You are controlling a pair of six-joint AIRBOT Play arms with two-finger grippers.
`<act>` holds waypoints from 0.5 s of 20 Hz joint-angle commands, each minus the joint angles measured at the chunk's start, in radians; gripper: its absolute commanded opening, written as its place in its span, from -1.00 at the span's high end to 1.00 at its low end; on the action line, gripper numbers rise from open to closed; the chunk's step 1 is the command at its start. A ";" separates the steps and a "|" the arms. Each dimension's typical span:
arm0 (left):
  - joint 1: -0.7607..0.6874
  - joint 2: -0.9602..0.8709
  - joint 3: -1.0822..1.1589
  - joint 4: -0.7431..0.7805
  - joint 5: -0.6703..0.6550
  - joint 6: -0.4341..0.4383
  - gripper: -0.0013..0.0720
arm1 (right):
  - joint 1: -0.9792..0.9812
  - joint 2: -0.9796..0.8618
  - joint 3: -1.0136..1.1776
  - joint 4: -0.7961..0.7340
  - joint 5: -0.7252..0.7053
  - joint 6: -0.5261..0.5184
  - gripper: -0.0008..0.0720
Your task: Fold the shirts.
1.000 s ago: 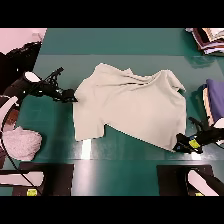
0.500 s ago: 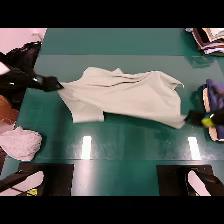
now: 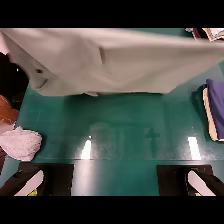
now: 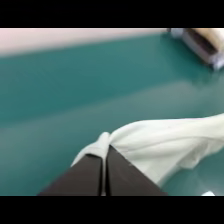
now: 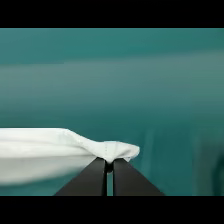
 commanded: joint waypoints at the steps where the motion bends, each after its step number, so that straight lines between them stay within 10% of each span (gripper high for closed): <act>1: 0.001 0.013 0.279 0.002 0.023 -0.042 0.89 | 0.001 0.004 0.266 -0.027 0.001 -0.003 0.92; 10: 0.001 0.062 0.348 -0.158 -0.023 -0.068 0.89 | 0.000 0.067 0.357 -0.163 0.032 -0.002 0.92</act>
